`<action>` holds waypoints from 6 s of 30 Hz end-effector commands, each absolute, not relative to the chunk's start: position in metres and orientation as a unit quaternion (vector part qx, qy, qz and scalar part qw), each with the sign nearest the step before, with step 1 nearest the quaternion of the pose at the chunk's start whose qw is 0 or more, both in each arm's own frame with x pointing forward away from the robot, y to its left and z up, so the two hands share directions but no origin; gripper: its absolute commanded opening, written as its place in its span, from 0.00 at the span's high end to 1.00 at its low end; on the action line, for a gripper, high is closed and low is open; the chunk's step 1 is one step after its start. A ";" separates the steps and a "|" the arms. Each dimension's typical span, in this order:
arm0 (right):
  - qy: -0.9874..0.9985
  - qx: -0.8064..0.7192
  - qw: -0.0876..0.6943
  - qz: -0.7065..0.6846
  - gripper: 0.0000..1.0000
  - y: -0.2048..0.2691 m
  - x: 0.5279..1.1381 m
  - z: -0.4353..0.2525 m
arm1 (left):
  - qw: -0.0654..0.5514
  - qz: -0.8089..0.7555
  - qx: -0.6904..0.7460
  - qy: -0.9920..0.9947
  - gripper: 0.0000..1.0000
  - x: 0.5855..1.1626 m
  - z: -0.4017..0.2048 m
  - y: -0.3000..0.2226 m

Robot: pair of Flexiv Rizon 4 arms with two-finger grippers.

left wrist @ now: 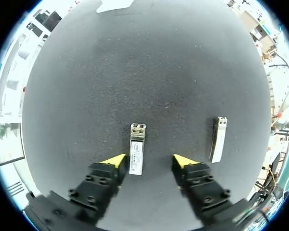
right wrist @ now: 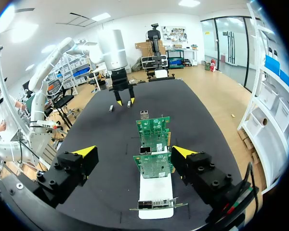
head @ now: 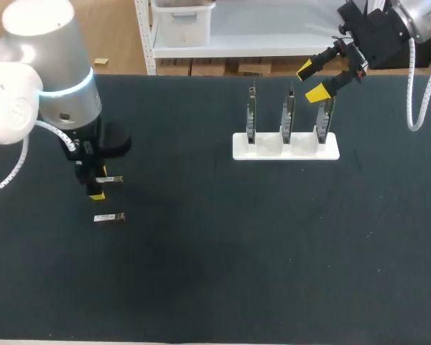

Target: Pick up the optical module with the left hand, and insert it into the network port with the right hand.

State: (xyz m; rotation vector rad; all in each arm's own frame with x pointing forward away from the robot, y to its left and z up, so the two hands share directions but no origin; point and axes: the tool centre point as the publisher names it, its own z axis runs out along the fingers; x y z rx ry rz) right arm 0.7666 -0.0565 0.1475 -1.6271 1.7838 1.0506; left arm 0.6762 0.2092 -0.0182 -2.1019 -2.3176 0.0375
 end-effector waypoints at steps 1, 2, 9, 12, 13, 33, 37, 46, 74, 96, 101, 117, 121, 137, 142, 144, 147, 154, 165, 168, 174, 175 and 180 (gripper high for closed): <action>0.657 -0.597 0.254 0.383 0.00 -0.056 0.763 0.148 | 0.009 0.014 -0.672 -0.740 1.00 0.680 -0.020 0.209; 0.657 -0.597 0.254 0.383 0.00 -0.056 0.763 0.148 | 0.009 0.014 -0.672 -0.740 1.00 0.680 -0.020 0.208; 0.657 -0.597 0.254 0.383 0.00 -0.056 0.763 0.148 | 0.009 0.013 -0.672 -0.741 1.00 0.682 -0.019 0.205; 0.657 -0.597 0.254 0.383 0.00 -0.056 0.763 0.148 | 0.008 0.013 -0.672 -0.740 1.00 0.683 -0.018 0.203; 0.657 -0.597 0.254 0.383 0.00 -0.056 0.763 0.148 | 0.008 0.013 -0.672 -0.741 1.00 0.684 -0.018 0.202; 0.657 -0.597 0.254 0.383 0.00 -0.056 0.763 0.148 | -0.248 0.146 -0.436 -0.853 1.00 0.750 0.062 0.181; 0.657 -0.597 0.254 0.383 0.00 -0.056 0.763 0.148 | -0.301 0.182 -0.415 -0.839 1.00 0.766 0.088 0.164; 0.657 -0.597 0.254 0.383 0.00 -0.056 0.763 0.148 | -0.384 0.215 -0.339 -0.831 1.00 0.800 0.133 0.127; 0.657 -0.597 0.254 0.383 0.00 -0.056 0.763 0.148 | -0.497 0.331 -0.431 -0.676 1.00 0.846 0.207 -0.027; 0.657 -0.597 0.254 0.383 0.00 -0.056 0.763 0.148 | -0.453 0.449 -0.511 -0.576 1.00 0.818 0.215 -0.130; 0.657 -0.597 0.254 0.383 0.00 -0.056 0.763 0.148 | -0.450 0.472 -0.499 -0.570 1.00 0.810 0.213 -0.136; 0.657 -0.597 0.254 0.383 0.00 -0.056 0.763 0.148 | -0.464 0.472 -0.501 -0.558 1.00 0.779 0.214 -0.159; 0.657 -0.597 0.254 0.383 0.00 -0.056 0.763 0.148 | -0.466 0.481 -0.499 -0.549 1.00 0.775 0.210 -0.164; 0.657 -0.597 0.254 0.383 0.00 -0.056 0.763 0.148 | -0.448 0.509 -0.520 -0.519 1.00 0.774 0.197 -0.189; 0.657 -0.597 0.254 0.383 0.00 -0.056 0.763 0.148 | -0.450 0.506 -0.524 -0.517 1.00 0.772 0.195 -0.194; 0.657 -0.597 0.254 0.383 0.00 -0.056 0.763 0.148 | -0.451 0.508 -0.522 -0.516 1.00 0.772 0.194 -0.195; 0.657 -0.597 0.254 0.383 0.00 -0.056 0.763 0.148 | -0.454 0.510 -0.518 -0.515 1.00 0.772 0.194 -0.195; 0.657 -0.597 0.254 0.383 0.00 -0.056 0.763 0.148 | -0.462 0.507 -0.503 -0.526 1.00 0.775 0.187 -0.193; 0.657 -0.597 0.254 0.383 0.00 -0.056 0.763 0.148 | -0.463 0.495 -0.510 -0.530 1.00 0.776 0.178 -0.194; 0.657 -0.597 0.254 0.383 0.00 -0.056 0.763 0.148 | -0.467 0.496 -0.508 -0.527 1.00 0.776 0.179 -0.192; 0.657 -0.597 0.254 0.383 0.00 -0.056 0.763 0.148 | -0.468 0.497 -0.506 -0.527 1.00 0.778 0.179 -0.193; 0.657 -0.597 0.254 0.383 0.00 -0.056 0.763 0.148 | -0.467 0.496 -0.506 -0.528 1.00 0.778 0.178 -0.194; 0.657 -0.597 0.254 0.383 0.00 -0.056 0.763 0.148 | -0.464 0.497 -0.505 -0.532 1.00 0.778 0.176 -0.193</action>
